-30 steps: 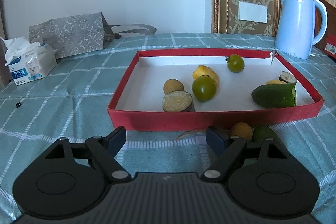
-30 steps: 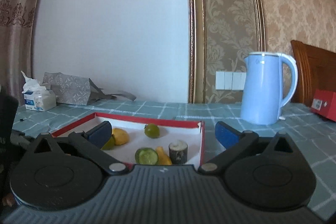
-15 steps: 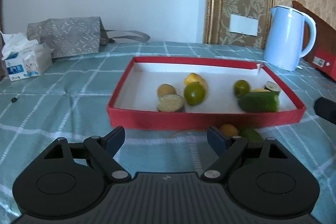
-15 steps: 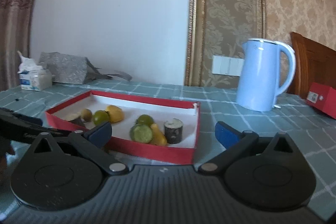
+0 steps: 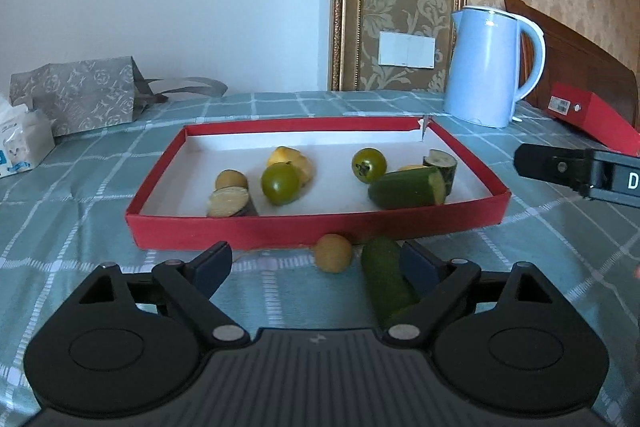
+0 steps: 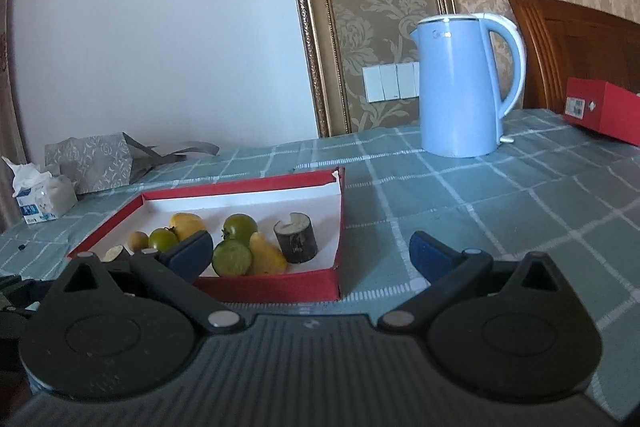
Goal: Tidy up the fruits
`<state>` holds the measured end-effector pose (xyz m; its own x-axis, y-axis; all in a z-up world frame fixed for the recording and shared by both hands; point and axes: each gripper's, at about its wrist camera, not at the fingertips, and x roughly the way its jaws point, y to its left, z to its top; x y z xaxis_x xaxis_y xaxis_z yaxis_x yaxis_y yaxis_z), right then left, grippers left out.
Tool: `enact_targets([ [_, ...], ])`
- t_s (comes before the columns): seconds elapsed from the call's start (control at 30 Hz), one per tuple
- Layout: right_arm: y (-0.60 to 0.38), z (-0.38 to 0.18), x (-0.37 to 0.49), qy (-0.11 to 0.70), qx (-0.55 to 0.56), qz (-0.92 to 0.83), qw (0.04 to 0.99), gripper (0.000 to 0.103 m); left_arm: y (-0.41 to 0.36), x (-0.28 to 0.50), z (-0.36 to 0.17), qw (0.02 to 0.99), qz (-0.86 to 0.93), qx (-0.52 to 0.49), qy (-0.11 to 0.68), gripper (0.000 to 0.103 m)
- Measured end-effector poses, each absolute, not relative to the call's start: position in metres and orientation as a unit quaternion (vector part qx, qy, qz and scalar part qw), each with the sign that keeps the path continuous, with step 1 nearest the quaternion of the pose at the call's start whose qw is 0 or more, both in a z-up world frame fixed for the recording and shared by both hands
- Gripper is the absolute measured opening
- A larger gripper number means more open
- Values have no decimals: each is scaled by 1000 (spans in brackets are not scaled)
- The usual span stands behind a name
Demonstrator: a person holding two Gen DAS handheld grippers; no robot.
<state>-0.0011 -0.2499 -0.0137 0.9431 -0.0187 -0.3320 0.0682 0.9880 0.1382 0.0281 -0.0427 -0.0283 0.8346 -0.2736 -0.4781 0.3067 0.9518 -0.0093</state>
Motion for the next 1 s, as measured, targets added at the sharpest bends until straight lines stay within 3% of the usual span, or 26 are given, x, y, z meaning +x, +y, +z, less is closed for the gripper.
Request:
enact_targets([
  [0.63,-246,-15,4,186,54,-43,980,103,-76,33,-39,940,-185,46,281,96],
  [0.9,-254,-31,25,264,36,-105,958,103,-91,42,-44,933,-192,68,297,96],
  [1.0,-260,-32,27,270,45,-111,955,103,-95,46,-46,931,-189,71,303,100],
])
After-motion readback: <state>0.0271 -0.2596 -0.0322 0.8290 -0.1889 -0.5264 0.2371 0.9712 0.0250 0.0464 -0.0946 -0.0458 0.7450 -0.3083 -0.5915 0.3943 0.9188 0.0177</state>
